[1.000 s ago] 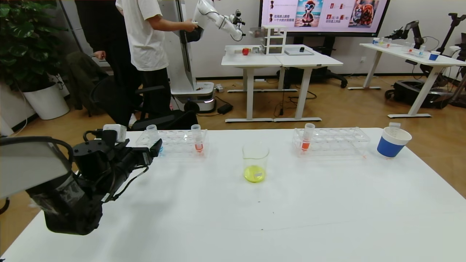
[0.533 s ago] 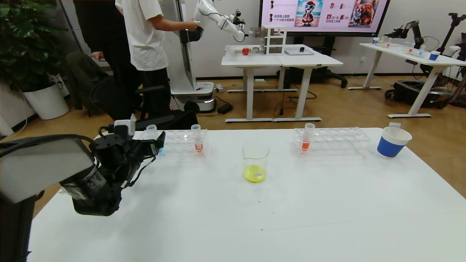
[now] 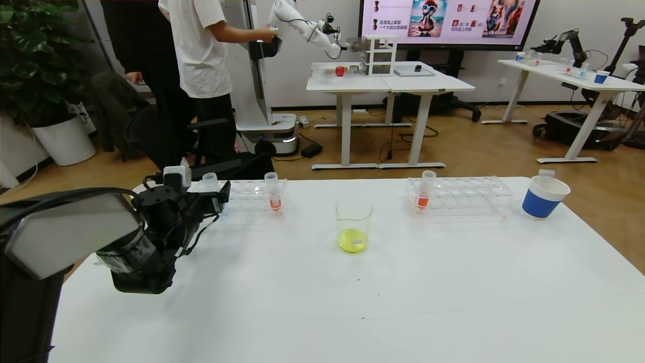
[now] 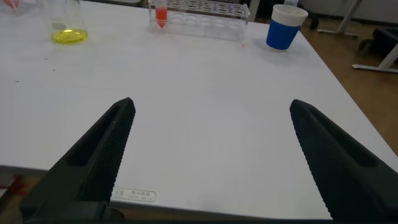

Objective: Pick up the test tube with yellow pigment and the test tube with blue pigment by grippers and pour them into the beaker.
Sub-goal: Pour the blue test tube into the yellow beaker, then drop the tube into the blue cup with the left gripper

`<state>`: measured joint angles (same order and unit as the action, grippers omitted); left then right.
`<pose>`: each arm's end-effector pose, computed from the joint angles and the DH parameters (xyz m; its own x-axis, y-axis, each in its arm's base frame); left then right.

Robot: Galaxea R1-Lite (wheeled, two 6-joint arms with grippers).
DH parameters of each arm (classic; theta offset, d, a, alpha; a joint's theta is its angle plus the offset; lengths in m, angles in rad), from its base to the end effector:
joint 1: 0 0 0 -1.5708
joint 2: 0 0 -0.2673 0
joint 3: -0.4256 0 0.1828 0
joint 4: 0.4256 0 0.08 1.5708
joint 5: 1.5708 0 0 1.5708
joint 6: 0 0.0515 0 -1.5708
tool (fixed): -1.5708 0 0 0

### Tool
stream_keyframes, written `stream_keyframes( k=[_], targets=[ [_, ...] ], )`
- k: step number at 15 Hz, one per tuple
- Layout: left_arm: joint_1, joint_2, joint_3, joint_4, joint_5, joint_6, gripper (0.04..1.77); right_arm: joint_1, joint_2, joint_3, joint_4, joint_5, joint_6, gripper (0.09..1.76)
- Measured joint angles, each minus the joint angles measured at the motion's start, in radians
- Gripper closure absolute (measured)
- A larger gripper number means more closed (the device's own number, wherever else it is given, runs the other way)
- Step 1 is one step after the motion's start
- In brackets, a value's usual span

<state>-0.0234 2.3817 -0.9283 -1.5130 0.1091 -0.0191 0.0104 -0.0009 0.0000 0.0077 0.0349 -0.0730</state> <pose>0.4192 -0.0042 0.0354 0.9946 0.0856 0.0592 -0.0842 0.9961 -0.0255 0.0306 0.0021 0.0745 0.9990 0.0453 -0.0068 -0.0457 0.9963 -0.0727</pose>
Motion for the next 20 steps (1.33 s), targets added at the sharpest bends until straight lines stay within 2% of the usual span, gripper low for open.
stream_keyframes(
  k=[1, 3, 4, 5, 6, 12, 18, 20],
  targets=[
    [0.000, 0.000, -0.003, -0.001, 0.000, 0.000, 0.37, 0.000, 0.000, 0.000, 0.000, 0.000, 0.000, 0.11],
    [-0.003, 0.000, -0.006, -0.001, -0.004, 0.000, 1.22, 0.000, 0.000, 0.000, 0.000, 0.000, 0.000, 0.11],
    [-0.003, -0.001, -0.006, -0.001, -0.004, -0.001, 1.45, -0.001, 0.000, 0.000, 0.000, 0.000, 0.000, 0.11],
    [-0.002, -0.001, -0.006, -0.001, -0.005, -0.001, 1.49, 0.001, 0.000, 0.000, 0.000, -0.001, 0.000, 0.11],
    [-0.002, -0.001, -0.006, -0.003, -0.004, -0.001, 1.30, 0.000, 0.000, 0.000, 0.000, 0.000, 0.000, 0.11],
    [-0.008, -0.037, -0.010, 0.029, 0.000, 0.000, 1.30, 0.000, 0.000, 0.000, 0.000, 0.000, 0.000, 0.11],
    [-0.029, -0.213, -0.062, 0.311, -0.007, 0.002, 1.30, 0.000, 0.000, 0.000, 0.000, 0.000, 0.000, 0.11],
    [-0.034, -0.255, -0.066, 0.338, -0.011, 0.005, 1.30, 0.000, 0.000, 0.000, 0.000, 0.000, 0.000, 0.11]
  ],
)
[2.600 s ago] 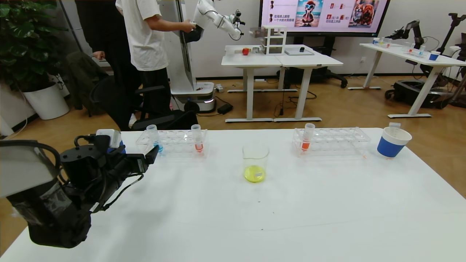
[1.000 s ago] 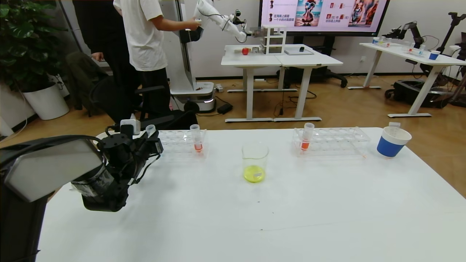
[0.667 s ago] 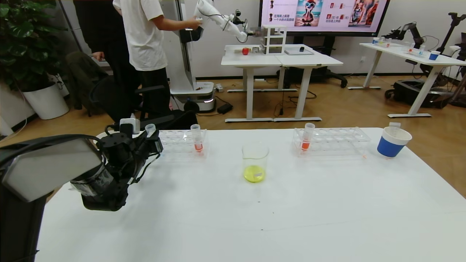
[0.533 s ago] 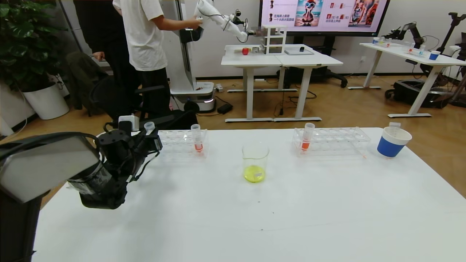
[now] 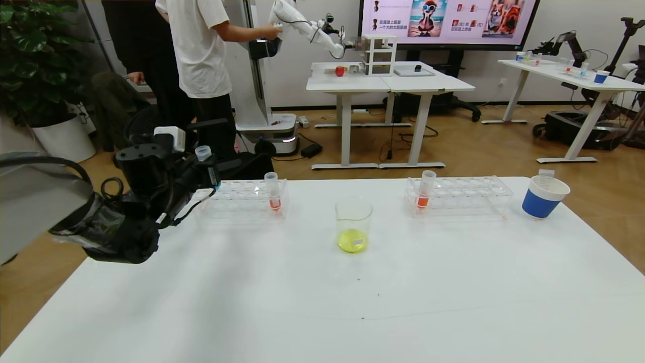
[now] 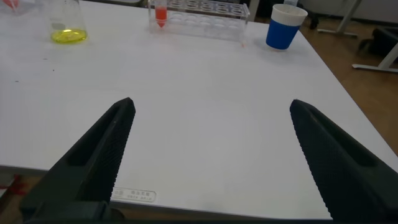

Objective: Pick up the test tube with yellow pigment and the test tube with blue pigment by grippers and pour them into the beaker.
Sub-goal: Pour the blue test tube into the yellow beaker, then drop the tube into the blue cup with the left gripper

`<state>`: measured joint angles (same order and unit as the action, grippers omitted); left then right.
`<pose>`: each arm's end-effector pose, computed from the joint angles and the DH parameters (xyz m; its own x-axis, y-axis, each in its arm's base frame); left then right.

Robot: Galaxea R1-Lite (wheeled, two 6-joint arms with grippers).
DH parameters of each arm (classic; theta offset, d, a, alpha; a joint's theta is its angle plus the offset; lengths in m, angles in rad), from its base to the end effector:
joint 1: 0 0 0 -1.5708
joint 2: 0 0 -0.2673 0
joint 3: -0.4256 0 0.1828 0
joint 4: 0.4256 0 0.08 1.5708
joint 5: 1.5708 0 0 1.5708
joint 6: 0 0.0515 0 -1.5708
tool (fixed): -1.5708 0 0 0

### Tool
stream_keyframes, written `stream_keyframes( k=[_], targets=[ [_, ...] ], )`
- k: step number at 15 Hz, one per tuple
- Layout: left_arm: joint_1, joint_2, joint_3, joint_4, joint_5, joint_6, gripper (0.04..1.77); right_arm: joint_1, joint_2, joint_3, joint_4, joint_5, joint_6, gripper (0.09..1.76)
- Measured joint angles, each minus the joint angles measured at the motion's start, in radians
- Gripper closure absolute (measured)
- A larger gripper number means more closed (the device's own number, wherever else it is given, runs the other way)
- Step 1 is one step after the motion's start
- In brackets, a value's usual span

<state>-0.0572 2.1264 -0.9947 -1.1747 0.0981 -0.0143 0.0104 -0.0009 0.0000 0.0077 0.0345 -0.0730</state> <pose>0.4108 -0.0185 0.1141 0.9982 0.0409 0.0428 -0.0402 0.9990 -0.0185 0.0306 0.0021 0.0745 0.9990 0.0449 -0.0068 -0.0453 0.9963 -0.0727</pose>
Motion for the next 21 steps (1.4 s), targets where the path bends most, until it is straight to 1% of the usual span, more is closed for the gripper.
stream_keyframes(
  k=[3, 4, 5, 6, 9, 11, 12, 14, 15, 17, 18, 21],
  targets=[
    [-0.002, -0.030, 0.000, 0.003, -0.003, 0.004, 1.30, 0.000, 0.000, 0.000, 0.000, 0.000, 0.000, 0.11],
    [-0.008, -0.039, -0.008, 0.011, -0.011, 0.004, 1.30, 0.000, 0.000, 0.000, 0.000, 0.000, 0.000, 0.11],
    [-0.020, -0.048, -0.023, 0.025, -0.040, 0.004, 1.30, 0.000, 0.000, 0.000, 0.000, 0.000, 0.000, 0.11],
    [-0.030, -0.059, -0.040, 0.053, -0.092, 0.004, 1.30, 0.000, 0.000, 0.000, 0.000, 0.000, 0.000, 0.11],
    [-0.065, -0.113, -0.126, 0.214, -0.261, 0.002, 1.30, 0.000, 0.000, 0.000, 0.000, 0.000, 0.000, 0.11],
    [-0.117, -0.138, -0.186, 0.239, -0.349, 0.001, 1.30, 0.000, 0.000, 0.000, 0.000, 0.000, 0.000, 0.11],
    [-0.145, -0.144, -0.213, 0.243, -0.381, 0.002, 1.30, 0.000, 0.000, 0.000, 0.000, 0.000, 0.000, 0.11],
    [-0.205, -0.149, -0.251, 0.244, -0.422, 0.007, 1.30, 0.000, 0.000, 0.000, 0.000, 0.000, 0.000, 0.11],
    [-0.234, -0.147, -0.260, 0.244, -0.446, 0.023, 1.30, 0.000, 0.000, 0.000, 0.000, 0.000, 0.000, 0.11],
    [-0.274, -0.126, -0.269, 0.230, -0.501, 0.111, 1.30, 0.000, 0.000, 0.000, 0.000, 0.000, 0.000, 0.11],
    [-0.282, -0.109, -0.269, 0.218, -0.529, 0.165, 1.30, 0.000, 0.000, 0.000, 0.000, 0.000, 0.000, 0.11],
    [-0.305, -0.045, -0.271, 0.150, -0.620, 0.270, 1.30, 0.000, 0.000, 0.000, 0.000, 0.000, 0.000, 0.11]
  ],
)
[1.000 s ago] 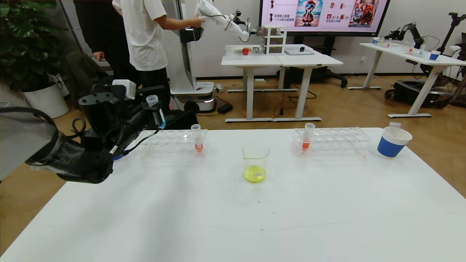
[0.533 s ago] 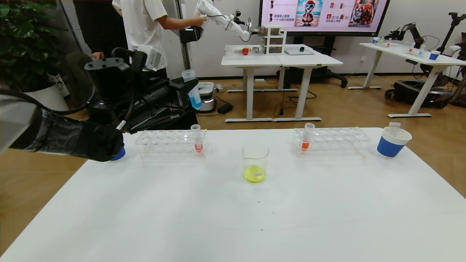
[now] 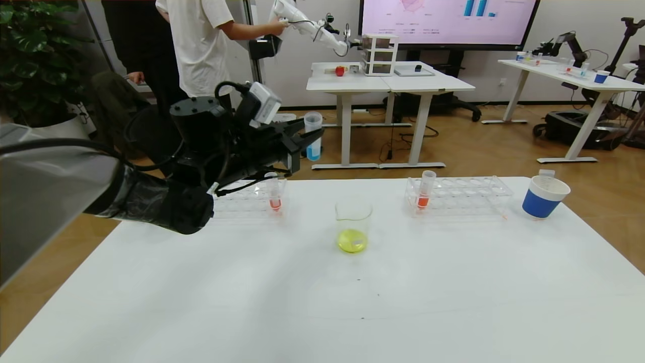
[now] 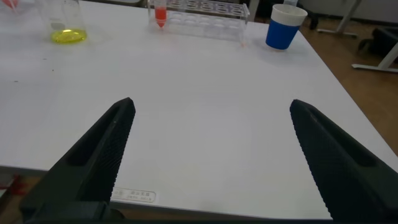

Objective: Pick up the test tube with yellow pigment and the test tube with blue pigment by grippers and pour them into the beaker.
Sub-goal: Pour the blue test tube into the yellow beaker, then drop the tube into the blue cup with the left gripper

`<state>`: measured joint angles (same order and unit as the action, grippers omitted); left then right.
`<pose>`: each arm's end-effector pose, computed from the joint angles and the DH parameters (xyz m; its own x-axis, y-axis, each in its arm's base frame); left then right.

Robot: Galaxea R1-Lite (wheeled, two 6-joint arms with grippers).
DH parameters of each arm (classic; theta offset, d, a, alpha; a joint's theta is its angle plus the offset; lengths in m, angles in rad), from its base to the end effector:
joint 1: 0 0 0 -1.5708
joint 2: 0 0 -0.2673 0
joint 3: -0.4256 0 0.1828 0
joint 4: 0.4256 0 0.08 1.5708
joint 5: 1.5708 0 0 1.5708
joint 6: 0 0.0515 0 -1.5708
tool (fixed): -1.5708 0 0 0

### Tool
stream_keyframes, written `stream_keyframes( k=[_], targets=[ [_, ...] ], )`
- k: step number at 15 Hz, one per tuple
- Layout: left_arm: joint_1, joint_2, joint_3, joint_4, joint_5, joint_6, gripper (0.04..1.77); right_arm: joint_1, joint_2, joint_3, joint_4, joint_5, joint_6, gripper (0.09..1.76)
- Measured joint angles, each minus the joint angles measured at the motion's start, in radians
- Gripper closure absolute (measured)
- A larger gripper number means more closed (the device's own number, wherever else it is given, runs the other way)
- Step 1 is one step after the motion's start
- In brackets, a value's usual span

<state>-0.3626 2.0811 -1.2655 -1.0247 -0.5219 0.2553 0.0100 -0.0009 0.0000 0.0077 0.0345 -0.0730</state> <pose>0.3850 -0.1735 0.1896 0.6160 -0.7669 0.1799 0.6897 0.6355 0.3472 0.0306 0.0021 0.0745 0.9990 0.0445 -0.0068 -0.0449 0.9963 -0.0727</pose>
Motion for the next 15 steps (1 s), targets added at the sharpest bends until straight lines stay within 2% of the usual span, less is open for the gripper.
stream_keyframes(
  k=[4, 5, 9, 15],
  targets=[
    [-0.013, 0.113, -0.048, -0.113, -0.143, 0.114, 1.30, 0.000, 0.000, 0.000, 0.000, 0.000, 0.000, 0.11],
    [-0.018, 0.142, -0.069, -0.122, -0.161, 0.158, 1.30, 0.000, 0.000, 0.000, 0.000, 0.000, 0.000, 0.11],
    [-0.025, 0.219, -0.131, -0.123, -0.169, 0.305, 1.30, 0.000, 0.000, 0.000, 0.000, 0.000, 0.000, 0.11],
    [-0.028, 0.259, -0.139, -0.152, -0.176, 0.541, 1.30, 0.000, 0.000, 0.000, 0.000, 0.000, 0.000, 0.11]
  ],
)
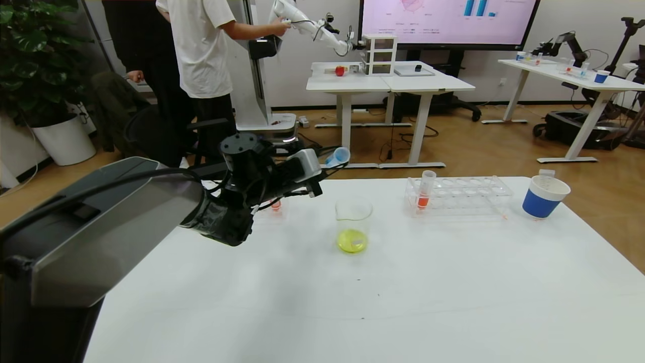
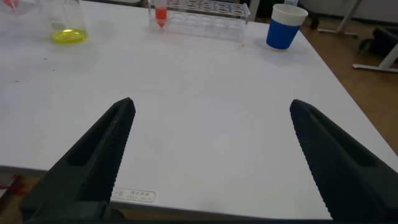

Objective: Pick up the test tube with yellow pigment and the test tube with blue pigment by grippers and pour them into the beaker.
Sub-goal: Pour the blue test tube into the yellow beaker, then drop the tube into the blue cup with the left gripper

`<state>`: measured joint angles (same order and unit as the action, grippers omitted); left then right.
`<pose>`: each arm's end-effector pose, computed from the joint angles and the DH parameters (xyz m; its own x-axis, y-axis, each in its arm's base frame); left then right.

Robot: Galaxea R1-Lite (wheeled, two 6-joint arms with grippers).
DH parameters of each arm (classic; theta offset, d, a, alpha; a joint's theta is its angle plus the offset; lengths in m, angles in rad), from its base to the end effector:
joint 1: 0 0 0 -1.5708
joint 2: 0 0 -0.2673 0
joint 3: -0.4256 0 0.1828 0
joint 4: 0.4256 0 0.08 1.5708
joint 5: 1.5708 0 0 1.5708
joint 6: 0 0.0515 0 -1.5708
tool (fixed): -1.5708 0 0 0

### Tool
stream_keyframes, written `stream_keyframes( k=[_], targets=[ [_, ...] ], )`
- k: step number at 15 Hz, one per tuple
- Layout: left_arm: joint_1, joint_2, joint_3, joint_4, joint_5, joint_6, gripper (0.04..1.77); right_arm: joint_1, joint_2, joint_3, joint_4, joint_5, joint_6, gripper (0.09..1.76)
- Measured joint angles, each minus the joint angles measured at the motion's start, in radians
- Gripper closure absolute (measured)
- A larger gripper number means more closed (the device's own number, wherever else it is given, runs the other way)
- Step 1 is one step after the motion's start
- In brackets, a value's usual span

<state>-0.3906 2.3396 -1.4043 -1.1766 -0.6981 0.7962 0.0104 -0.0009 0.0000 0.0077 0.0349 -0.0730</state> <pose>0.4140 -0.2063 0.1315 0.4431 -0.8776 0.1831 0.4497 0.3943 0.8014 0.0306 0.0021 0.0745 0.9990 0.0453 -0.0068 -0.0457 0.9963 -0.0727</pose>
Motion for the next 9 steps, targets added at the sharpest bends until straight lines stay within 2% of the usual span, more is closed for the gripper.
stream_keyframes(
  k=[5, 9],
  targets=[
    [-0.004, 0.017, 0.007, -0.001, -0.034, 0.200, 1.30, 0.000, 0.000, 0.000, 0.000, 0.000, 0.000, 0.11],
    [-0.023, 0.044, 0.007, -0.077, -0.055, 0.243, 1.30, 0.000, 0.000, 0.000, 0.000, 0.000, 0.000, 0.11]
  ],
)
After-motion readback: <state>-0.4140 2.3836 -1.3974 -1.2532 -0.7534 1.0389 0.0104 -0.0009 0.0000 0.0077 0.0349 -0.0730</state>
